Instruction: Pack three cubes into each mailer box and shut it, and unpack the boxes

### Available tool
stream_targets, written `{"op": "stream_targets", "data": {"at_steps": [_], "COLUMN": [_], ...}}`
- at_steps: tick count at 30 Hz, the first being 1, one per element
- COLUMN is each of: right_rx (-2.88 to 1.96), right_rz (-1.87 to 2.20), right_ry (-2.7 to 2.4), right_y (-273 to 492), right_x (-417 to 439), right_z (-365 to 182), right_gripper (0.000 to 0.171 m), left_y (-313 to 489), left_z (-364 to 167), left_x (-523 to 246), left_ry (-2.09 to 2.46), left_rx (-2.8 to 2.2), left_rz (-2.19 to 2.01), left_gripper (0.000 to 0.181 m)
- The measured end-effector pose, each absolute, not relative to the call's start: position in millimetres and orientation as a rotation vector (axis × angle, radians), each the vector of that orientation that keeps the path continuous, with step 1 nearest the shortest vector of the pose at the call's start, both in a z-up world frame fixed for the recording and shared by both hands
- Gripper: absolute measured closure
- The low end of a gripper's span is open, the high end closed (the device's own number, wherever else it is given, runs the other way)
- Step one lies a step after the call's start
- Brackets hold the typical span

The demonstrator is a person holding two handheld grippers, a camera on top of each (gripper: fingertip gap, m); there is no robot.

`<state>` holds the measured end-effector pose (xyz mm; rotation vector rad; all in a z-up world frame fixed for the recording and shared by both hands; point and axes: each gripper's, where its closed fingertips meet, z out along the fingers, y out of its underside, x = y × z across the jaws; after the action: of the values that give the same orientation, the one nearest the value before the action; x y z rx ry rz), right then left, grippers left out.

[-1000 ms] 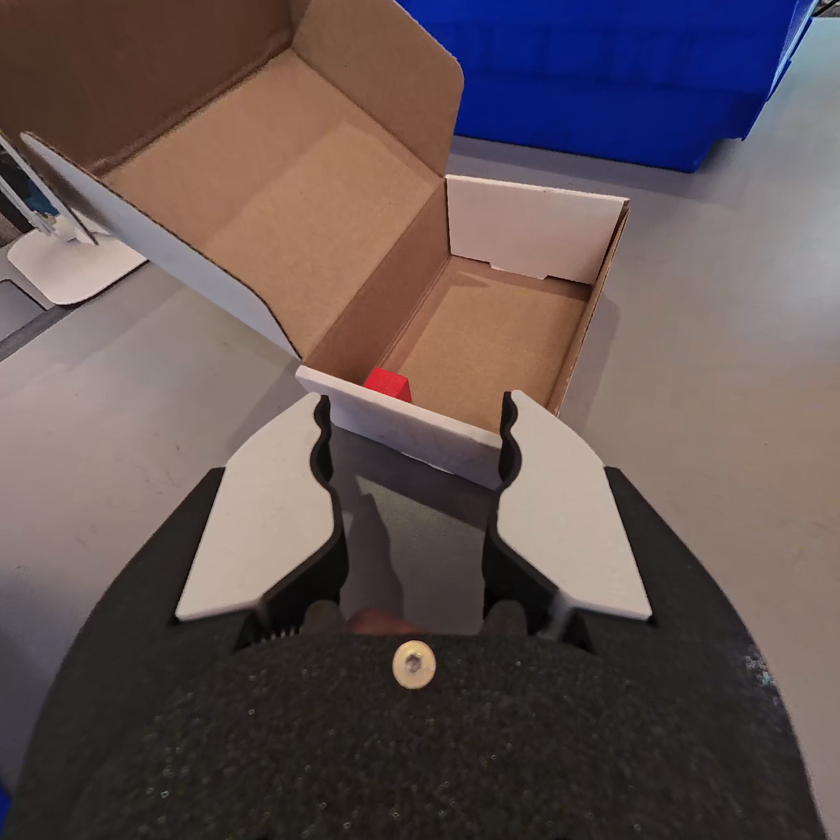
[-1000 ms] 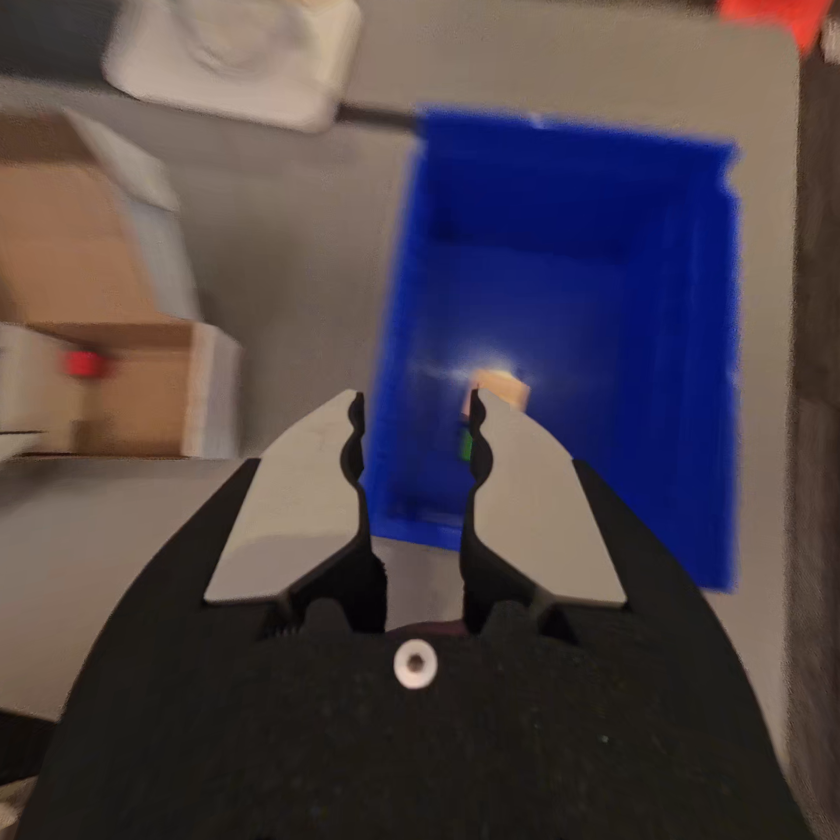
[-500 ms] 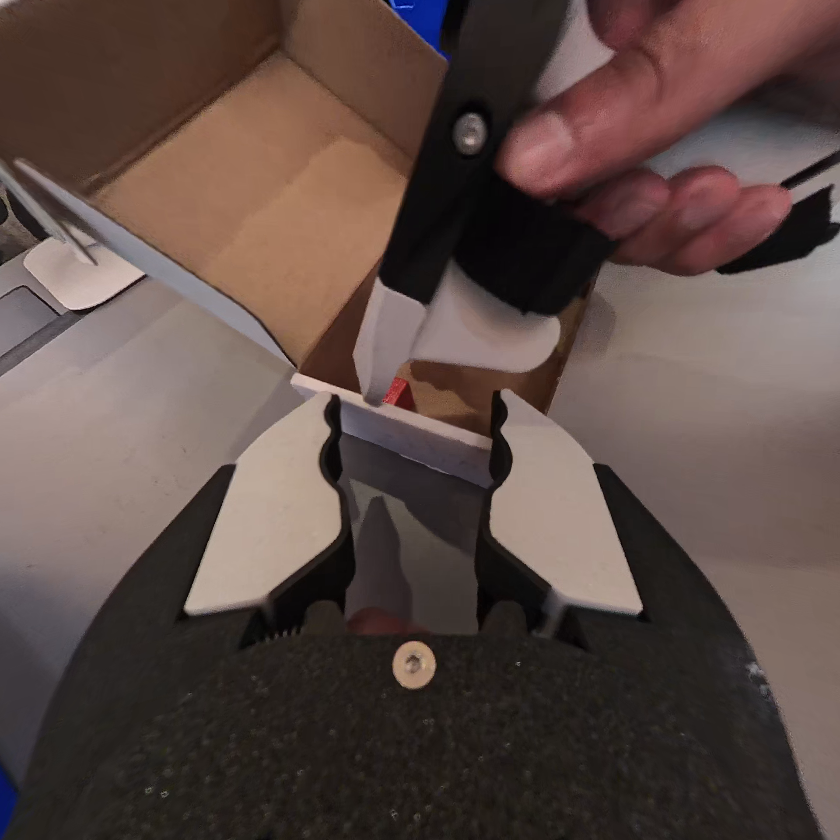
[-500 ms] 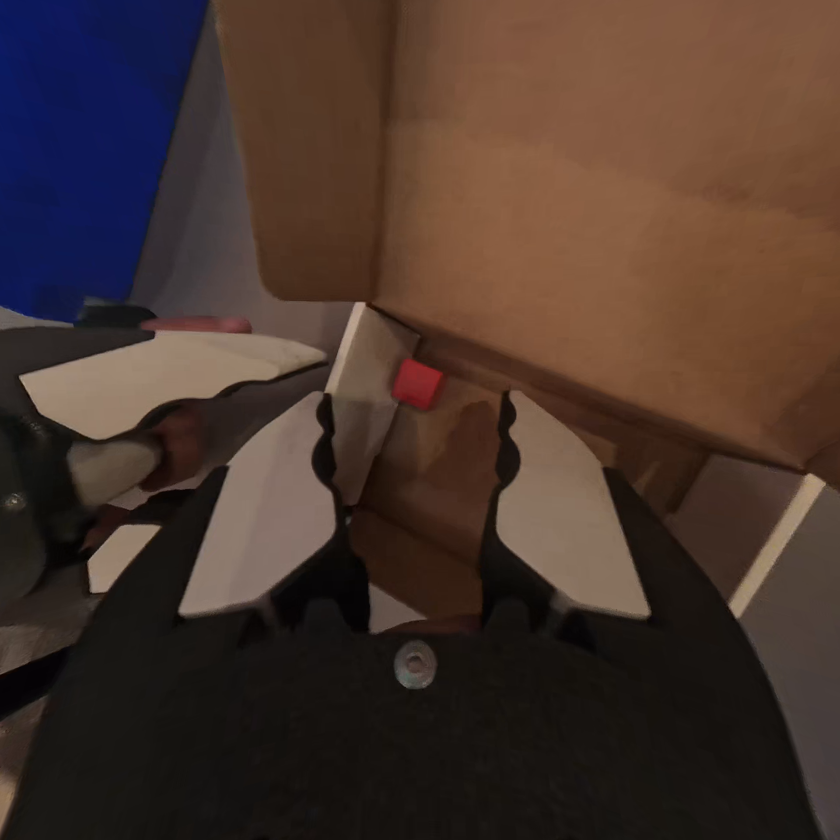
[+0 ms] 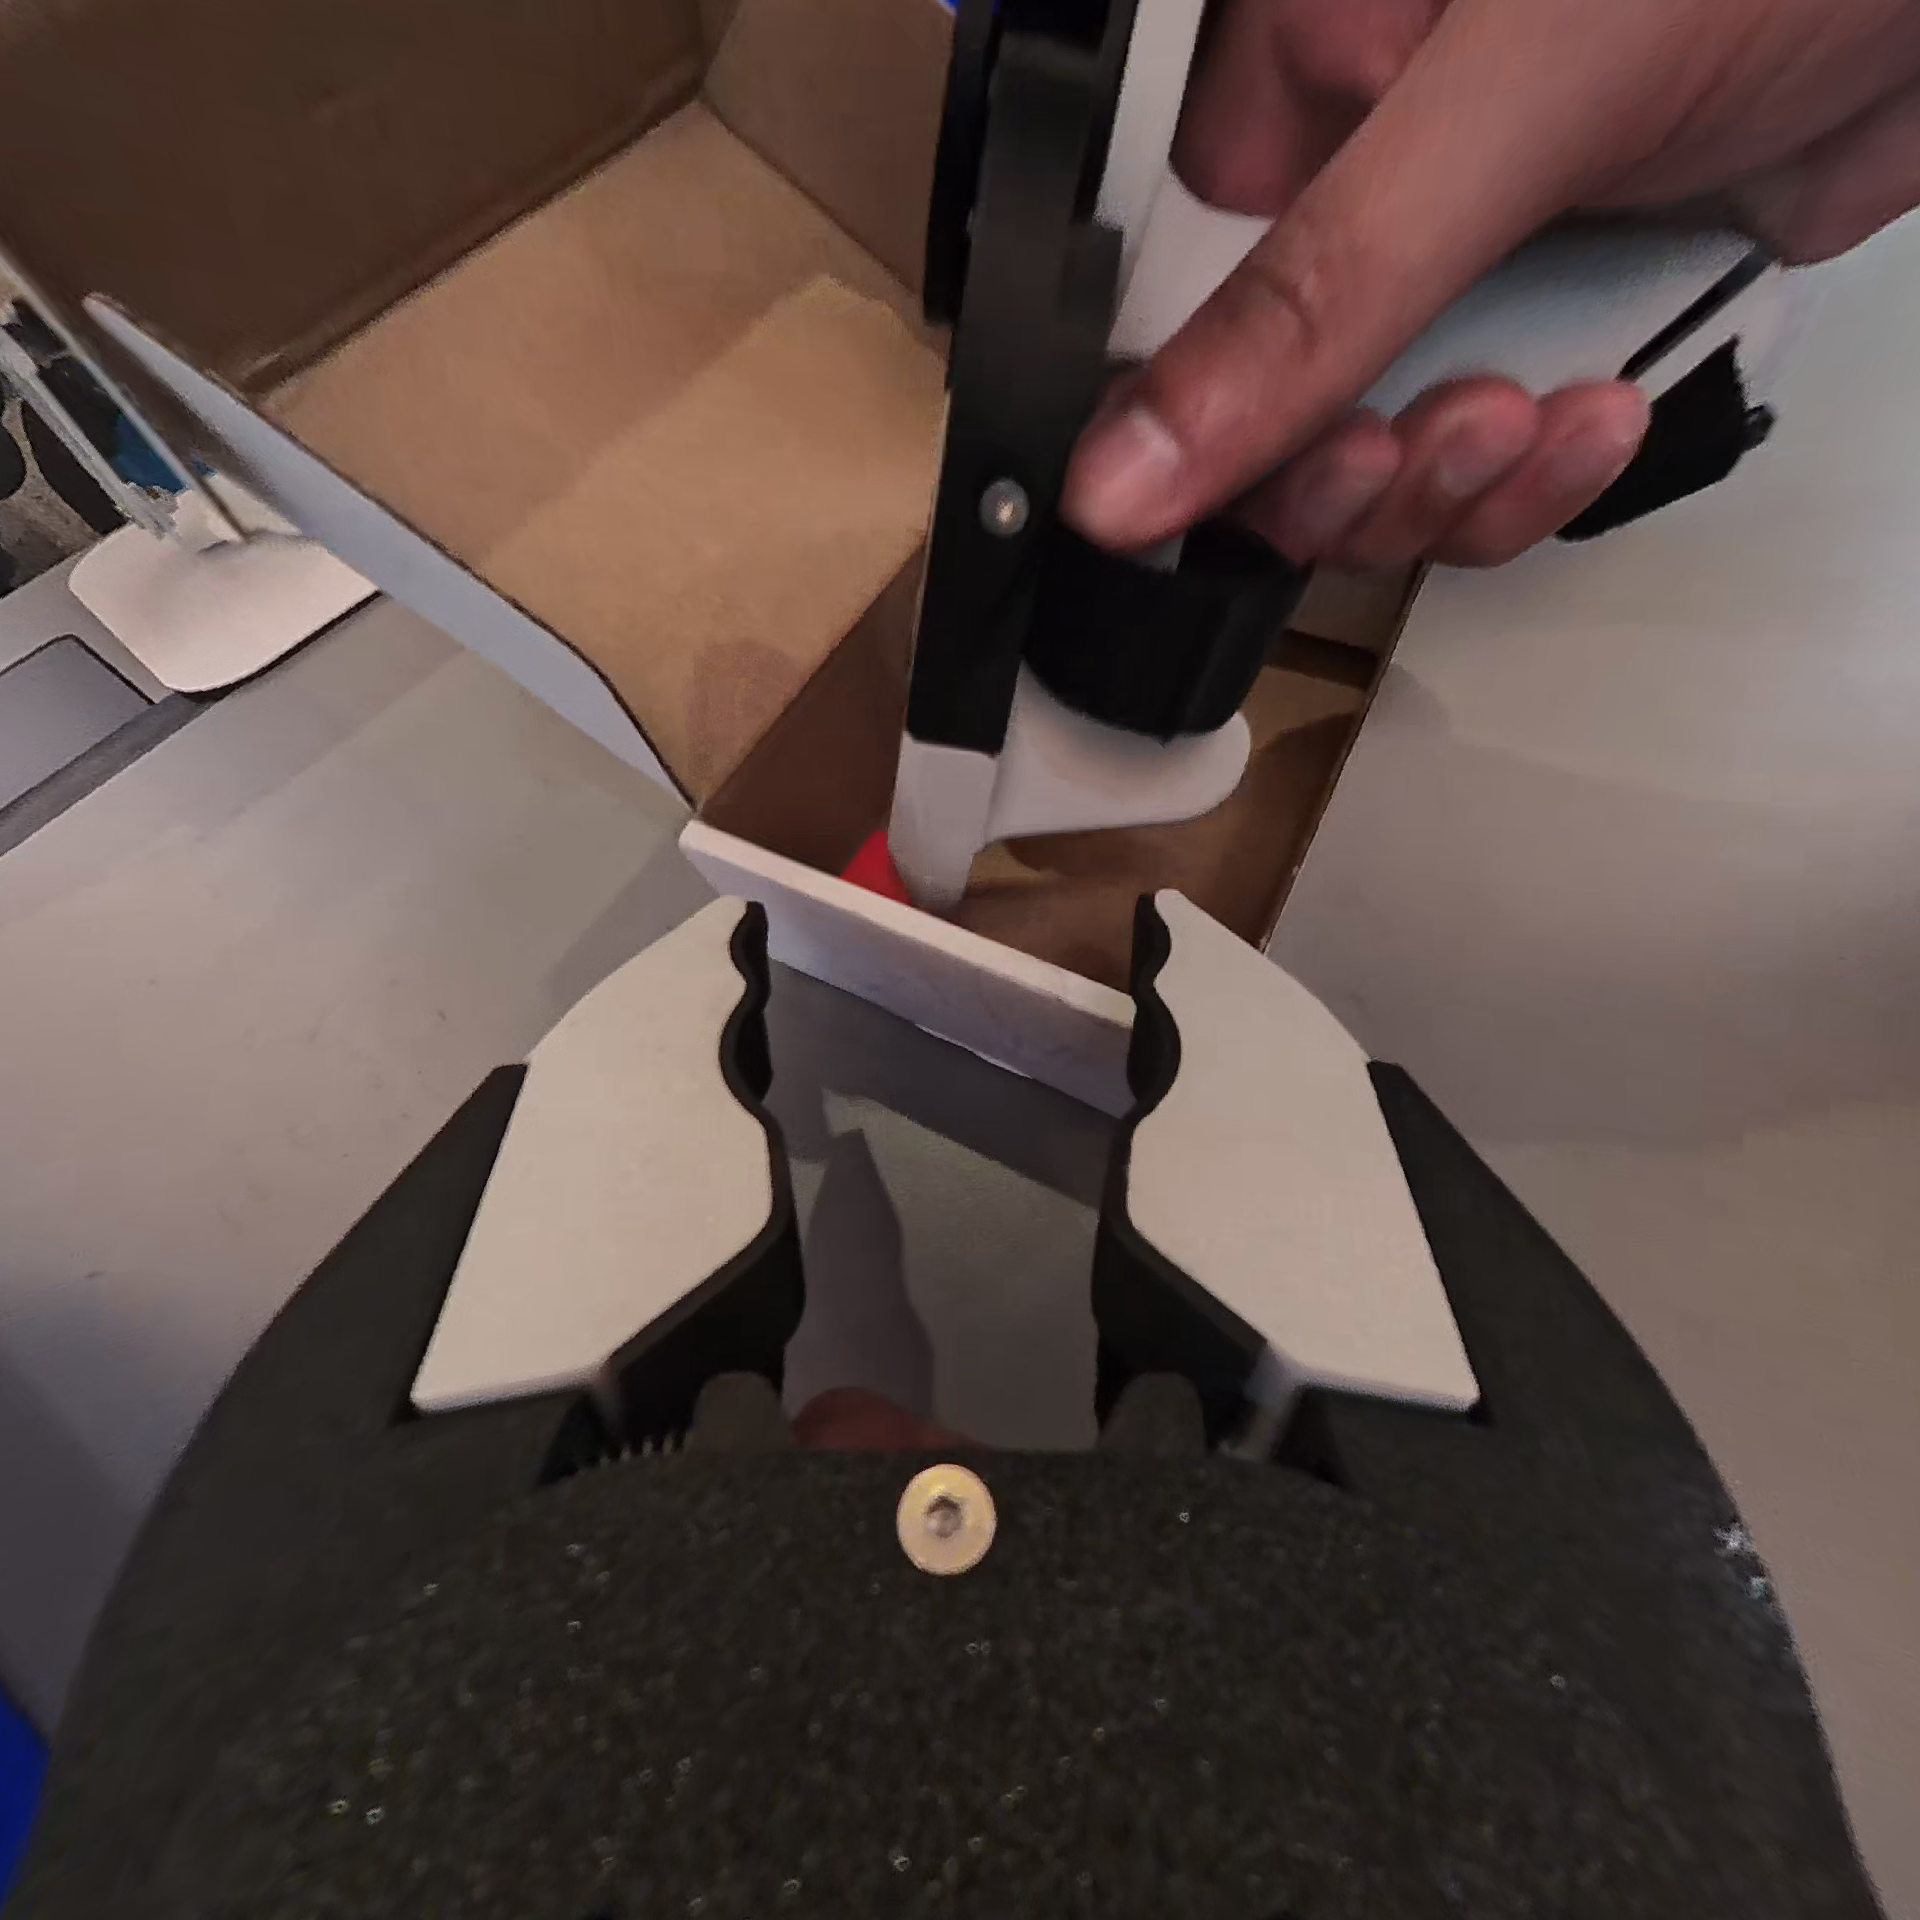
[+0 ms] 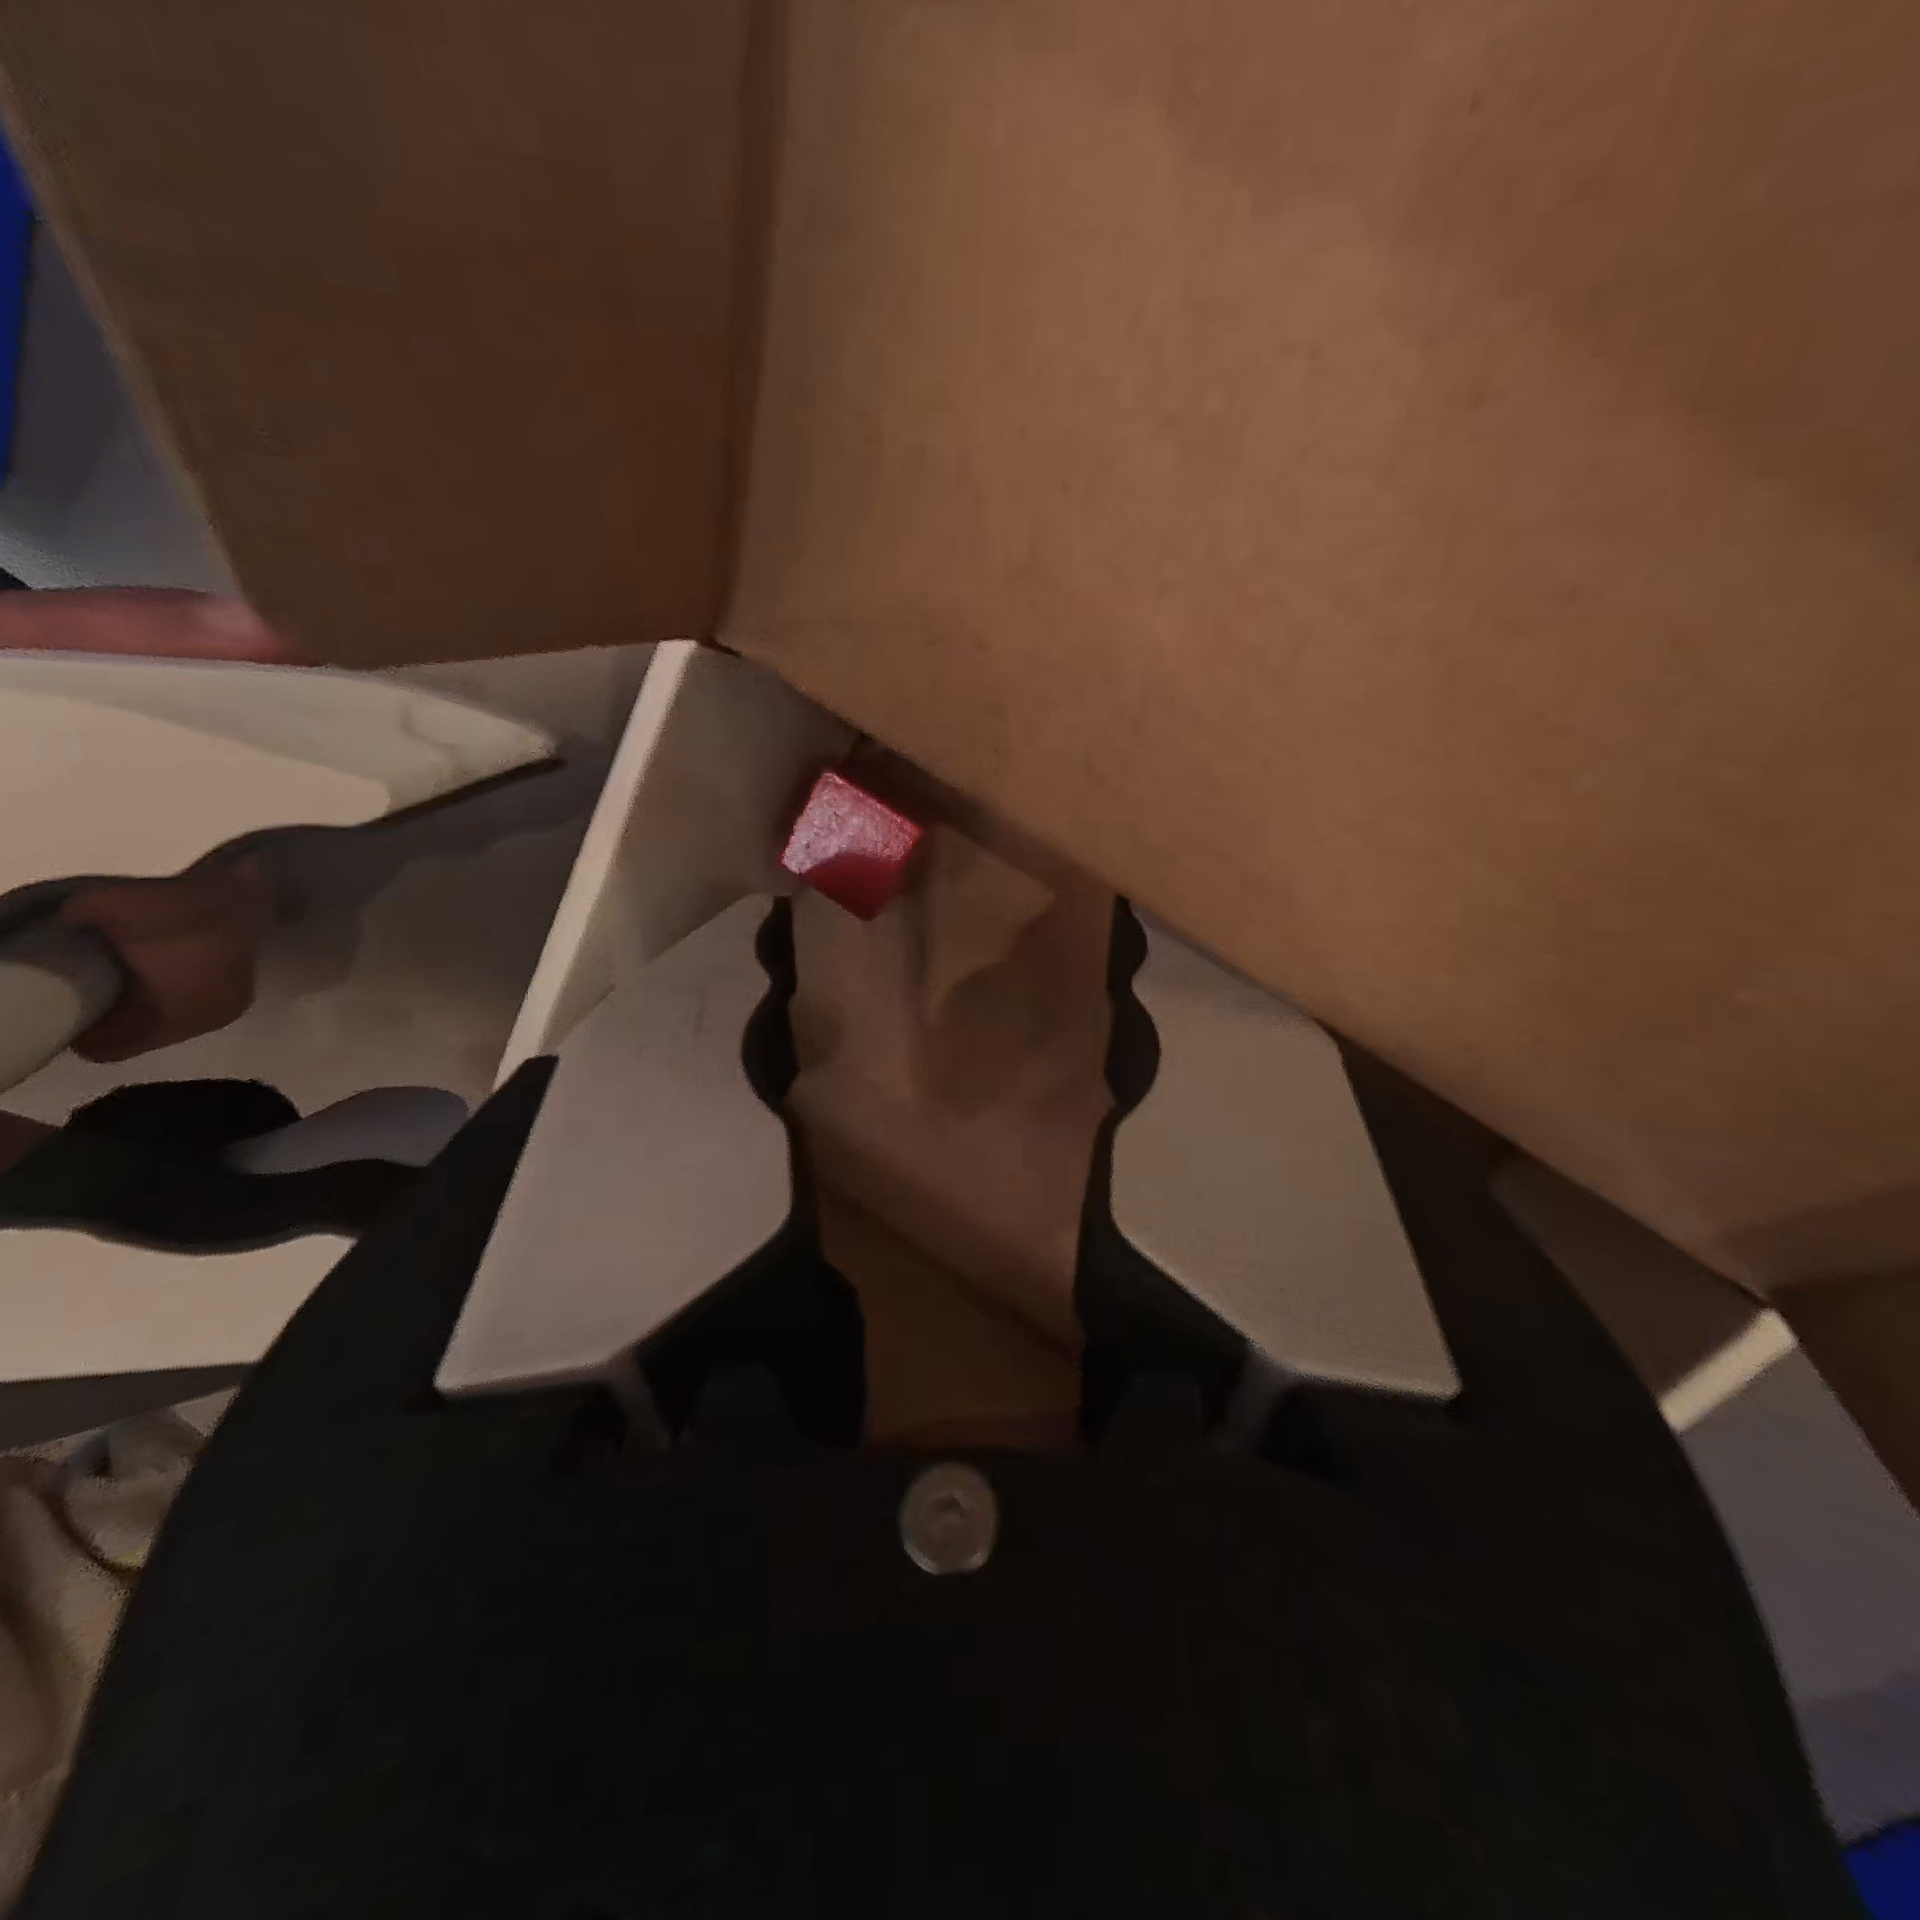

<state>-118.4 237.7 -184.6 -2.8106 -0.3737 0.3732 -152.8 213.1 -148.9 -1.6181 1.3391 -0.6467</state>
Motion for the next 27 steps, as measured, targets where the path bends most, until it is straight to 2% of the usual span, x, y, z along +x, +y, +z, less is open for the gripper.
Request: {"op": "stream_targets", "data": {"at_steps": [5,6,7,9,15,19,22,27], "right_rx": [-2.784,-2.782,-2.790,-2.802,-2.700,-2.471,-2.506,-2.555], "right_rz": [0.341,0.326,0.347,0.392,0.322,0.163,0.136,0.049], "right_ry": [-0.539,-0.573,-0.587,-0.560,-0.647,-0.963,-1.008,-0.923], "right_y": [241.2,240.5,237.8,235.2,234.5,242.1,240.5,247.7], "right_x": [-126.0,-126.2,-129.0,-133.0,-121.7,-121.8,-127.1,-128.2], "right_z": [-191.9,-192.5,-193.8,-196.1,-173.2,-153.1,-165.9,-182.8], "right_gripper": [0.116,0.132,0.162,0.171,0.170,0.153,0.128,0.127], "left_y": [213.5,213.6,214.0,215.9,220.0,220.0,220.1,222.4], "left_z": [-147.8,-148.2,-148.6,-148.3,-148.8,-148.8,-148.7,-149.0], "left_x": [-152.9,-153.2,-153.5,-154.4,-157.3,-157.4,-157.3,-157.4], "left_ry": [1.335,1.338,1.340,1.333,1.327,1.330,1.330,1.321], "left_rx": [-1.615,-1.616,-1.617,-1.620,-1.625,-1.622,-1.621,-1.629], "left_rz": [-0.656,-0.656,-0.653,-0.650,-0.637,-0.636,-0.636,-0.632], "left_gripper": [0.115,0.114,0.114,0.114,0.114,0.114,0.114,0.115]}}
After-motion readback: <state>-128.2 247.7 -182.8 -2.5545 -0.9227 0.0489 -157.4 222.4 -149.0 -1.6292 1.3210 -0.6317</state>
